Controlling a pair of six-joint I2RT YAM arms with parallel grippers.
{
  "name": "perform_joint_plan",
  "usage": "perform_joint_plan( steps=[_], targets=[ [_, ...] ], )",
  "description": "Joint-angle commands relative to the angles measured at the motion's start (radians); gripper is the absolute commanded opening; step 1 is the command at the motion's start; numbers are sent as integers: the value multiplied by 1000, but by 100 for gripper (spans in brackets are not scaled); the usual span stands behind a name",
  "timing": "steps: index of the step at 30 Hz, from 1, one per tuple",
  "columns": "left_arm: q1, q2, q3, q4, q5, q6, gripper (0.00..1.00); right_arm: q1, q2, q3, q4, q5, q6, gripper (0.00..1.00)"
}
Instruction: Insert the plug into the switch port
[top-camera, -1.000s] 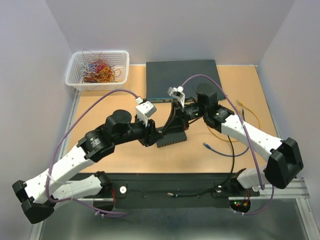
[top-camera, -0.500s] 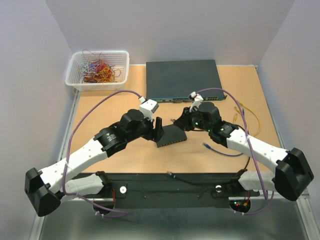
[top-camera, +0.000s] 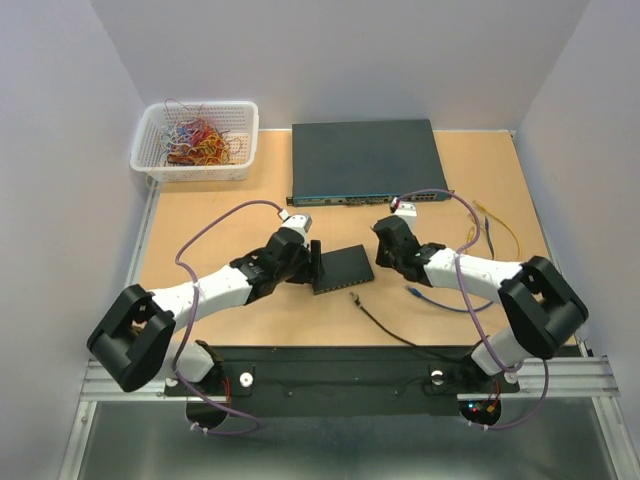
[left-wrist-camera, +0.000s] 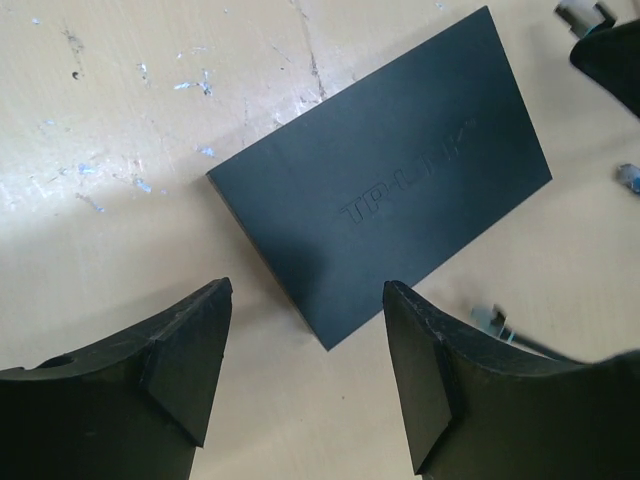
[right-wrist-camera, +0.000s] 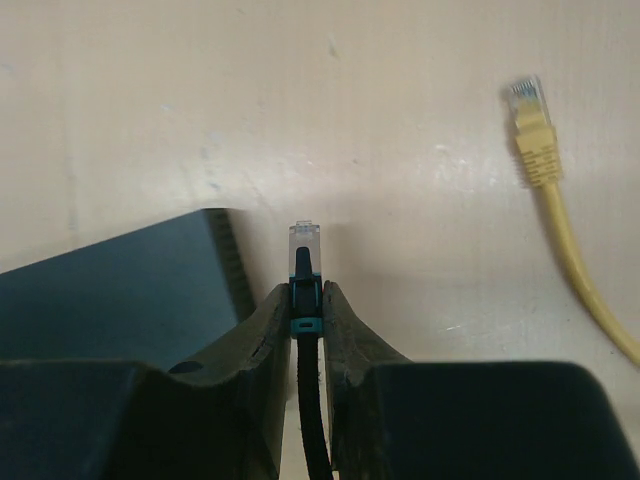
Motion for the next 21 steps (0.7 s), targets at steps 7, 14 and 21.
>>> perform_joint_plan(
  steps=[7, 14, 21],
  targets=[
    [20, 46, -23, 181, -26, -51, 72, -6, 157, 30, -13, 12, 86, 0],
    [35, 39, -81, 216, -40, -114, 72, 12, 222, 47, 114, -167, 77, 0],
    [64, -24, -150, 214, -57, -177, 71, 57, 363, 139, 213, -334, 69, 0]
  ],
)
